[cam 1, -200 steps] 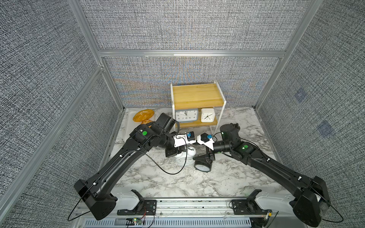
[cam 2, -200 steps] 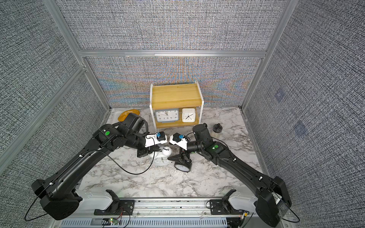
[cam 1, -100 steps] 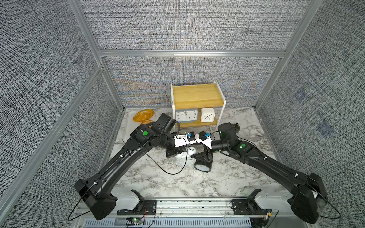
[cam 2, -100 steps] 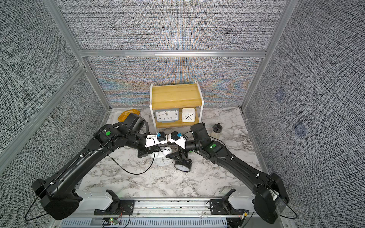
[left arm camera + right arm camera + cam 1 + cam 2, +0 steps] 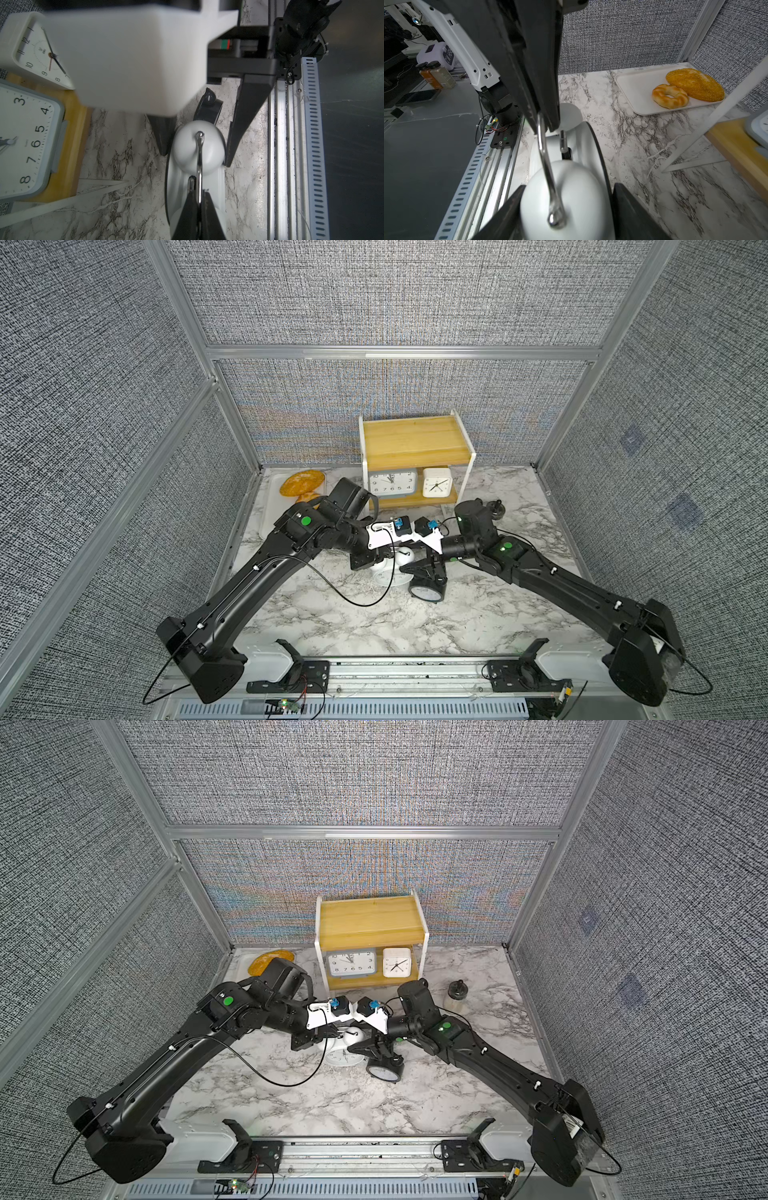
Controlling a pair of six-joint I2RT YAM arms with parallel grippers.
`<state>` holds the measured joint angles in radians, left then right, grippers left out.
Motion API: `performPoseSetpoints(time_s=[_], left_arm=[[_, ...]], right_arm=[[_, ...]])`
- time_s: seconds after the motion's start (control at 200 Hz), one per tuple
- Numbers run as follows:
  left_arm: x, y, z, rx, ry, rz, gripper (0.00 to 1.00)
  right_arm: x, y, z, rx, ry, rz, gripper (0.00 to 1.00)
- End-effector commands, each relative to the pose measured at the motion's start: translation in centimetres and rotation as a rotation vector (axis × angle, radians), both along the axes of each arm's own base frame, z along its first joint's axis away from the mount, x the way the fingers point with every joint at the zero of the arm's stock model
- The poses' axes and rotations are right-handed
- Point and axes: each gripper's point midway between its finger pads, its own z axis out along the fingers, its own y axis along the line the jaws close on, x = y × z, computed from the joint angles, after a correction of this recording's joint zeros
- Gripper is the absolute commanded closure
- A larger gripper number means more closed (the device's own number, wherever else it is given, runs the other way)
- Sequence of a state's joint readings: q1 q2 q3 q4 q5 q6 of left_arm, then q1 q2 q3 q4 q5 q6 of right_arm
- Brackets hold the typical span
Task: Place the alarm clocks on the shelf by style
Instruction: Pick up the alarm from the center of the board.
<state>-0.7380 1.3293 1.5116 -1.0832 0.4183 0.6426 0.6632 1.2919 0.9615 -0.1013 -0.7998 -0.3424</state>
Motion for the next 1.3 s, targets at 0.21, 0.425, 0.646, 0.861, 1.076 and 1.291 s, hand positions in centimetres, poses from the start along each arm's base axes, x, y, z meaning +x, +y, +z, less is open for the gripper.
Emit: performPoseSetpoints(time_s=[0.21,0.425,0.646,0.861,1.076,1.291], left_arm=[[0.5,-0.4,0.6,-0.031,-0.035,0.006,1.0],[0.4,-0.6,0.9,-0.046,-0.031,0.001,1.0],[0.3,-0.5,0.7,-0.046,-0.027,0.002,1.0],[0.6,-0.4,0.5,-0.038,-0.041,0.01,1.0],[0.7,-0.5,0.9,-0.053,-0.057,0.009,1.0],[1.5,-0.6,1.8,-0.086,-0.112,0.043,0.66]], right_arm=[[0.0,0.0,1.0,0.021,-0.02,-0.003,0.32],[0.1,0.2,0.8,0.016,-0.01,-0.006,0.32],[0.3,0.3,0.7,0.013,-0.006,-0.007,0.48],[0.5,0.2,1.0,0.007,-0.016,-0.022,0.6],[0.6,0.2,0.8,0.002,-0.01,-0.032,0.6],[1.3,-0.3,1.3,0.013,-0.019,-0.075,0.61]])
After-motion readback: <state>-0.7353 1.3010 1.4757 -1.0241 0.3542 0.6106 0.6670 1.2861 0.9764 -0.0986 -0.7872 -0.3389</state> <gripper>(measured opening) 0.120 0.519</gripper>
